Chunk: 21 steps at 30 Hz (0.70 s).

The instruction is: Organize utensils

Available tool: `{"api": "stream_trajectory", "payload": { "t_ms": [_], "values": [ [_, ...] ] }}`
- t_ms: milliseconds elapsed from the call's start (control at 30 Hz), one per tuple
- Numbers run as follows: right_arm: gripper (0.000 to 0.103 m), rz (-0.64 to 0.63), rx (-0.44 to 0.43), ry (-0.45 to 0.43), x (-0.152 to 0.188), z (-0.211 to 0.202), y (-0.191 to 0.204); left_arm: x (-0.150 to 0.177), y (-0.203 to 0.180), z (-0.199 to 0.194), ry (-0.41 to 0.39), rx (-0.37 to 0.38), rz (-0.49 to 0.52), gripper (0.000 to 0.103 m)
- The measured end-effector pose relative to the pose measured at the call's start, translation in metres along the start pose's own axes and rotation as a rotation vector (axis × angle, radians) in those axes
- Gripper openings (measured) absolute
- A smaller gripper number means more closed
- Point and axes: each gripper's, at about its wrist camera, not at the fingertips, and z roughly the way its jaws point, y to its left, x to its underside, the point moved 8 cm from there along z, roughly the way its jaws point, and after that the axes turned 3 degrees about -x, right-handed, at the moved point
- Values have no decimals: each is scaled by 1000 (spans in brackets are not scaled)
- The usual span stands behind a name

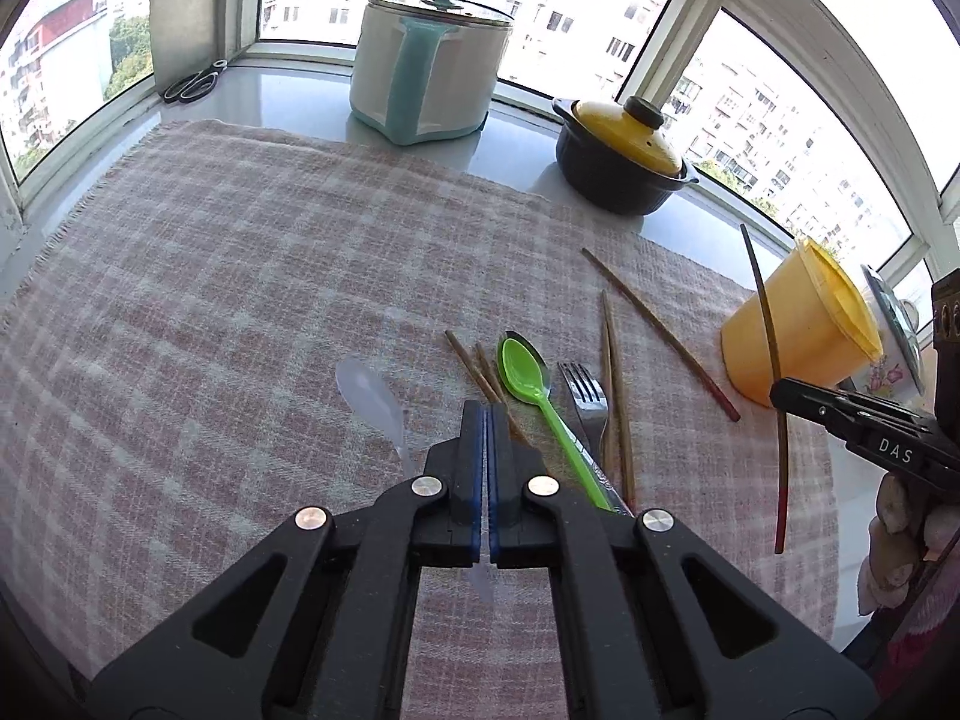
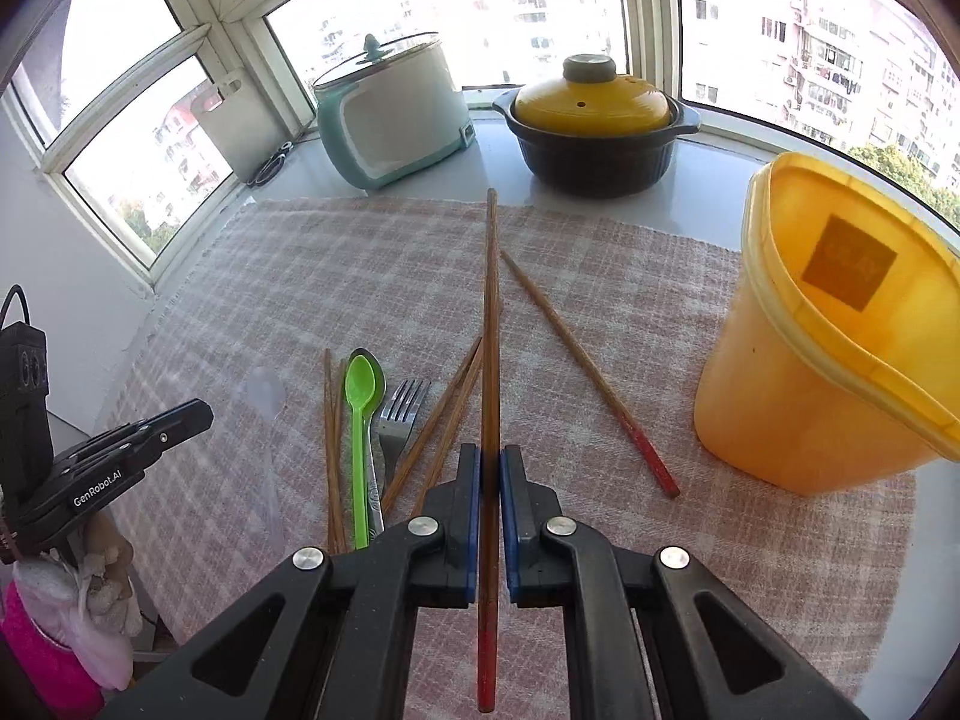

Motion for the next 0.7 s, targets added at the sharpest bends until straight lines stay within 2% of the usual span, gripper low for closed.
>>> {"api": "stream_trajectory", "payload": {
  "t_ms": [133, 200, 267, 300, 467, 633, 700],
  "values": [
    [4, -26, 19, -15, 1, -7, 0, -2, 8, 10, 41, -3, -36, 0],
    [4, -24, 11, -15, 4, -10, -2, 1, 22, 15, 75, -2, -96, 0],
    [4, -26, 8, -12, 7, -11, -3, 7, 39, 25, 149, -25, -141, 19],
    [4, -28, 7, -11, 8, -12, -3, 10, 49, 30, 176, -20, -175, 35],
    [4, -20, -1, -8, 13, -11, -8, 18, 75, 46, 226, -44, -253, 35],
    [4, -20, -7, -7, 14, -10, -11, 25, 76, 67, 270, -90, -234, 35],
    [4, -20, -5, -10, 14, -11, -12, 24, 73, 71, 263, -119, -212, 35]
  ]
}}
